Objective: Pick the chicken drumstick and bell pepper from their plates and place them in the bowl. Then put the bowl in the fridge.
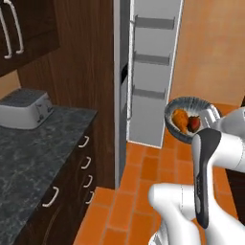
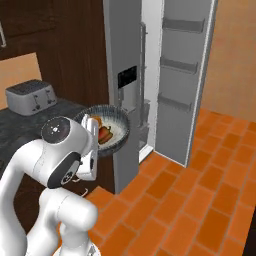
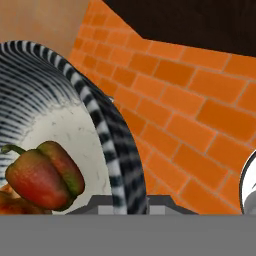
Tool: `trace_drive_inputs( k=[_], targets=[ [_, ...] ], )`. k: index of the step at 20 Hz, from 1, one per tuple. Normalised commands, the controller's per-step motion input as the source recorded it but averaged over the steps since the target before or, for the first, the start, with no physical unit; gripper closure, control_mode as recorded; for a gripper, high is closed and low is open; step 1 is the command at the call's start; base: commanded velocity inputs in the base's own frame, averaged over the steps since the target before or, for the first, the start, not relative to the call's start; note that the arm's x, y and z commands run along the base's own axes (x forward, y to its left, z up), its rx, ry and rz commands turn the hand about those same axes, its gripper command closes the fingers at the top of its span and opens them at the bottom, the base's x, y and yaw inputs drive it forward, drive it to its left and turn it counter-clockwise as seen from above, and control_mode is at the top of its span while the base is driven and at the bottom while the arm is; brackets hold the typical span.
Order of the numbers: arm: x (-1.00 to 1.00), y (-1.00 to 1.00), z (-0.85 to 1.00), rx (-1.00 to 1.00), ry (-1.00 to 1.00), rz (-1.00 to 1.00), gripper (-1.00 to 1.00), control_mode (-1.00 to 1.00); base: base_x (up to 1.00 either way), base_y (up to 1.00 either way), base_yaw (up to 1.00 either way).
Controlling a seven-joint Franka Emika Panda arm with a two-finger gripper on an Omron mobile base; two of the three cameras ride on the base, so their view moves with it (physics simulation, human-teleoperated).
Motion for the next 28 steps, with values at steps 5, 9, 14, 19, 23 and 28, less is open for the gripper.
trace_drive_inputs(
  k=[5,9,14,19,23,28],
  targets=[
    [0.00,0.00,0.00,0.00,0.00,0.00,1.00,1.00,1.00,-0.59,-0.03],
    [0.00,0.00,0.00,0.00,0.00,0.00,1.00,1.00,1.00,-0.46,0.08],
    [0.00,0.00,0.00,0.00,0.00,0.00,1.00,1.00,1.00,-0.69,0.43],
    [0.00,0.00,0.00,0.00,0.00,0.00,1.00,1.00,1.00,-0.73,0.54],
    [0.00,0.00,0.00,0.00,0.00,0.00,1.00,1.00,0.61,-0.77,0.44],
    [0.00,0.00,0.00,0.00,0.00,0.00,1.00,1.00,0.34,-0.57,0.39]
  ],
)
